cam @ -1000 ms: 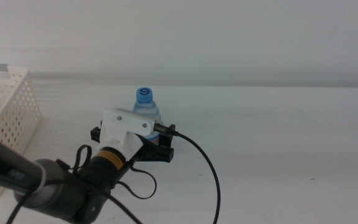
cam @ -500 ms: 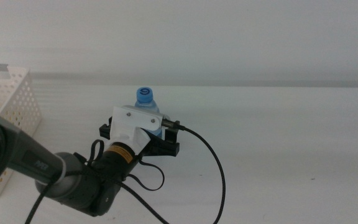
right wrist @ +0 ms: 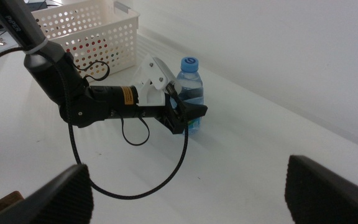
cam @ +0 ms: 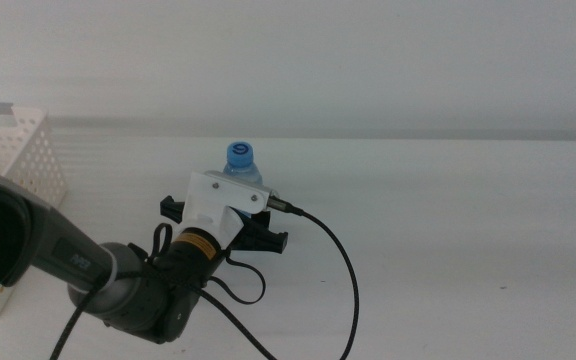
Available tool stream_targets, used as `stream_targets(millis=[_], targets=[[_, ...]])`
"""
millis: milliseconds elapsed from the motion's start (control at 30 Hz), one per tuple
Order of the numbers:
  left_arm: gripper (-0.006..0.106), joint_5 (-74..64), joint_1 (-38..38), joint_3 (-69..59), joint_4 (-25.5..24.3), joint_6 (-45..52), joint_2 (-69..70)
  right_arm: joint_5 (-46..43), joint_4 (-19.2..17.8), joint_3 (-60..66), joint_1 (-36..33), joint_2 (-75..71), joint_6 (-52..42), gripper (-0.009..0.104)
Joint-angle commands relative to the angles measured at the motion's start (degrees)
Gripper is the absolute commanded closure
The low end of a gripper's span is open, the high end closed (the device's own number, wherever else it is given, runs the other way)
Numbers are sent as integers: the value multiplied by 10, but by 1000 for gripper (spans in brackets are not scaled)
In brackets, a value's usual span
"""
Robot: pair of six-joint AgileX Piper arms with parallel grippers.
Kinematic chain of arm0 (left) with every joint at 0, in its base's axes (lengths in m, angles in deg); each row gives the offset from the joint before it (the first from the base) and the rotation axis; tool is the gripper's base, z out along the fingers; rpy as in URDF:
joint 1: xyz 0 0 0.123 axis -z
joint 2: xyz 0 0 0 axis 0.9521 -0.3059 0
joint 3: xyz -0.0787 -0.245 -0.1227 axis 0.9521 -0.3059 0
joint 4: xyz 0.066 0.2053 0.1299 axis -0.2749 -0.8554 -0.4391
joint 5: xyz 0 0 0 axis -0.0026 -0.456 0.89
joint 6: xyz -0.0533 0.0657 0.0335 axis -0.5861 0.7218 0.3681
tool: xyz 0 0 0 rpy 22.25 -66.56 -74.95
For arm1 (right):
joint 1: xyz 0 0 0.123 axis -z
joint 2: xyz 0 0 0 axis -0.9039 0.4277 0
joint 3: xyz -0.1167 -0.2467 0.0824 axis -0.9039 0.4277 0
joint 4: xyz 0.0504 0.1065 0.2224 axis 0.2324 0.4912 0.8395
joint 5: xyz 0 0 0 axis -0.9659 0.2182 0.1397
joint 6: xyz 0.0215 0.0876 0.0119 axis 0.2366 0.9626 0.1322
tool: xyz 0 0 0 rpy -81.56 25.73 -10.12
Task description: Use arms to grab the bottles and put them into the dustbin to the left of the table.
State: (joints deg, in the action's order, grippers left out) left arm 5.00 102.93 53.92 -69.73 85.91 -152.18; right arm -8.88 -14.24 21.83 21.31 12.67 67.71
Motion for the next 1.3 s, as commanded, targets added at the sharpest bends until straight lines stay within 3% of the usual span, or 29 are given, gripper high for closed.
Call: stream_targets(millis=[0, 33, 167, 300, 433, 600, 800, 900, 1000, 1267], targets=[[84, 11, 0, 1, 3, -2, 1, -4, 0, 2, 0, -2, -5, 13], [102, 19, 1, -11, 3, -26, 13, -4, 0, 2, 0, -2, -5, 13], [102, 2, 1, -62, 9, -9, 72, -4, 0, 2, 0, -2, -5, 13], [102, -100, 1, -116, 36, 27, 180, -4, 0, 2, 0, -2, -5, 13], [102, -288, -3, -127, 50, 45, 305, -4, 0, 2, 0, -2, -5, 13], [102, -556, -45, -94, 112, 135, 414, -4, 0, 2, 0, -2, -5, 13], [102, -941, -186, 80, 33, 195, 462, -4, 0, 2, 0, -2, -5, 13], [102, -1074, -264, 179, 28, 263, 441, -4, 0, 2, 0, -2, -5, 13], [102, -1164, -344, 289, 20, 307, 397, -4, 0, 2, 0, -2, -5, 13], [102, -1298, -491, 500, -46, 309, 262, -4, 0, 2, 0, -2, -5, 13]])
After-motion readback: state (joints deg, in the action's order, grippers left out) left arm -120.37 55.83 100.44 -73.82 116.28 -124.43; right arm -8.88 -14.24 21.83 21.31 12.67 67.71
